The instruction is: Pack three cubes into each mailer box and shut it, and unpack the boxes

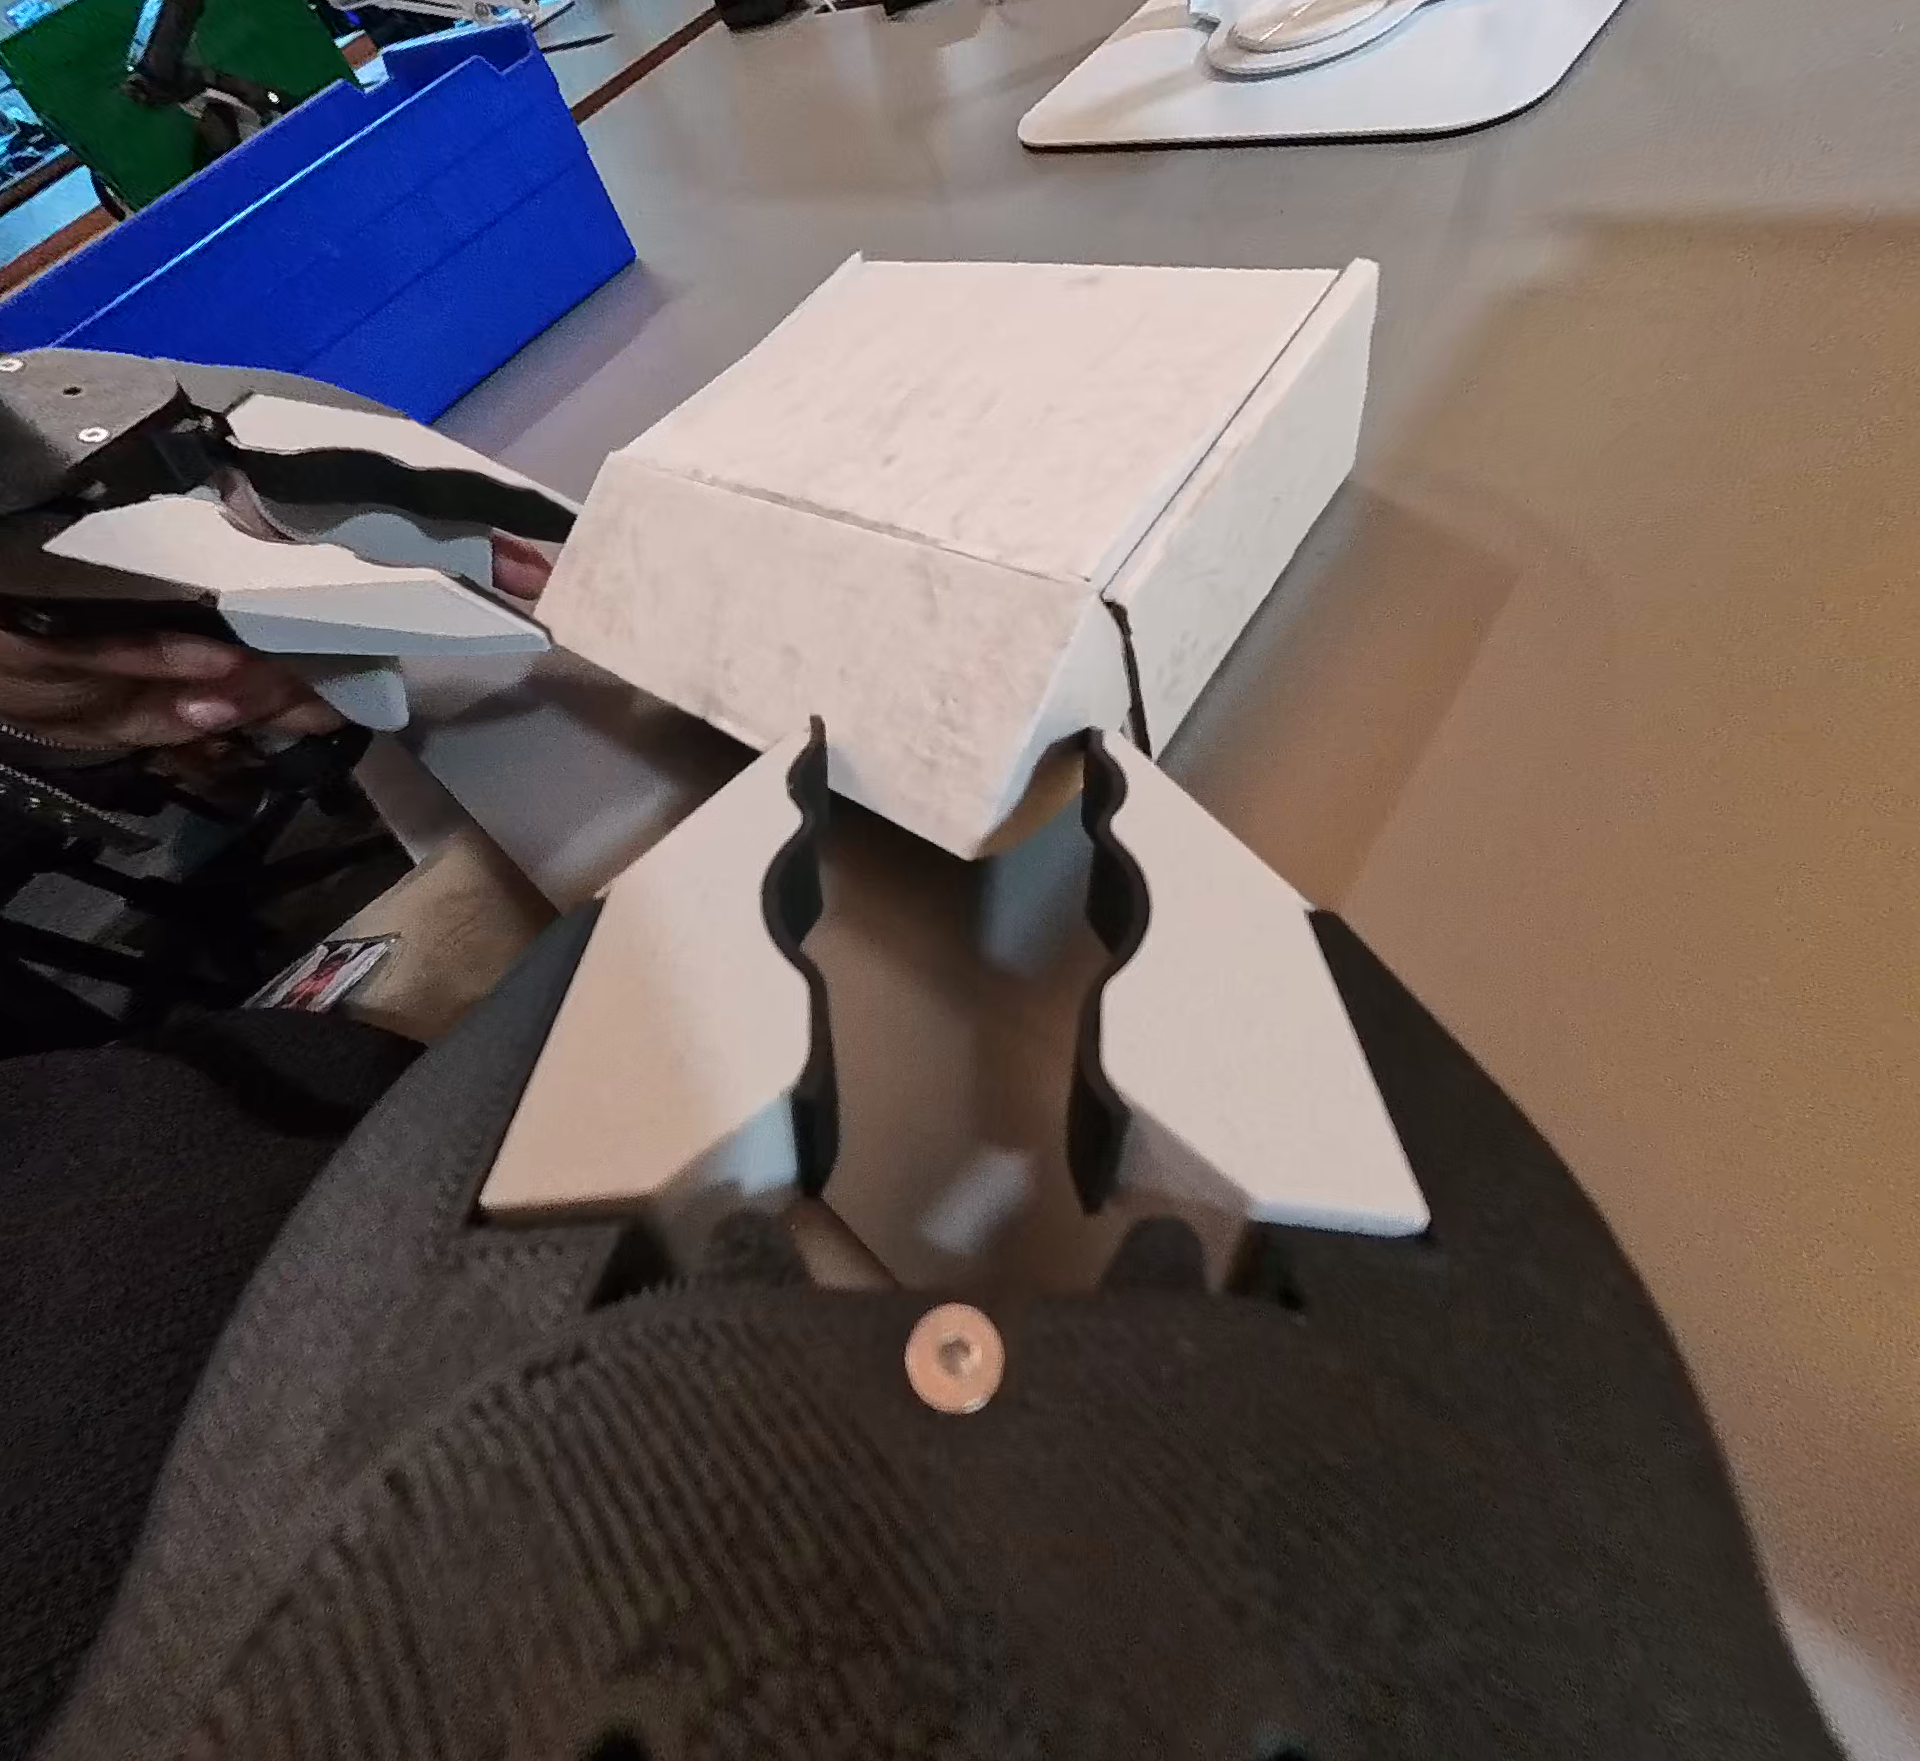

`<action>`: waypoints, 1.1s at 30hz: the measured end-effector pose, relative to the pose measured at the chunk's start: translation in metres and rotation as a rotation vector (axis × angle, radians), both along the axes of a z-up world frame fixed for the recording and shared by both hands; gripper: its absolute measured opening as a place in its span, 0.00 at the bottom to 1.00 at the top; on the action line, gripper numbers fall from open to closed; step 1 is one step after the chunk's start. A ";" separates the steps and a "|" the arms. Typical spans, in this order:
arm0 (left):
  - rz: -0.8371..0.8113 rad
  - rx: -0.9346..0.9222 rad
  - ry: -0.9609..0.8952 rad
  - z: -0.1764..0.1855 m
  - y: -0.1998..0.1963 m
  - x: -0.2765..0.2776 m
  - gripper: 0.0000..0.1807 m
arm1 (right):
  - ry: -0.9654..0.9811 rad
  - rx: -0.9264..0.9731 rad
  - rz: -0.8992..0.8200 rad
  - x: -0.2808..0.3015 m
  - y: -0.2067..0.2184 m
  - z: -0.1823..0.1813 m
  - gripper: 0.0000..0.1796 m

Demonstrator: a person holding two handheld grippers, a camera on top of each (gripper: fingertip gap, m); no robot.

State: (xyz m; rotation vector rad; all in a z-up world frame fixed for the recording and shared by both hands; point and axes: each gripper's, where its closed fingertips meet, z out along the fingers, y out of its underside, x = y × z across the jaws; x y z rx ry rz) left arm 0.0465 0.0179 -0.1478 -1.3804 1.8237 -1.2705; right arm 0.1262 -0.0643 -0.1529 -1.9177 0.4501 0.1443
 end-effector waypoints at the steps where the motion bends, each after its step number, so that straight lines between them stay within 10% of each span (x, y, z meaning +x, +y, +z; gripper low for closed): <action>1: -0.004 -0.005 0.003 0.000 -0.001 0.000 0.21 | -0.002 -0.003 -0.001 0.000 0.000 0.000 0.27; 12: 0.006 0.265 0.047 -0.026 0.007 -0.002 0.40 | -0.042 -0.028 0.027 -0.005 0.001 -0.002 0.26; 24: 0.069 0.233 0.028 -0.019 0.012 0.005 0.16 | -0.002 0.017 0.031 -0.005 0.003 0.004 0.27; 33: 0.058 0.264 0.022 -0.020 0.012 0.003 0.16 | -0.023 0.006 0.027 -0.004 0.002 0.003 0.27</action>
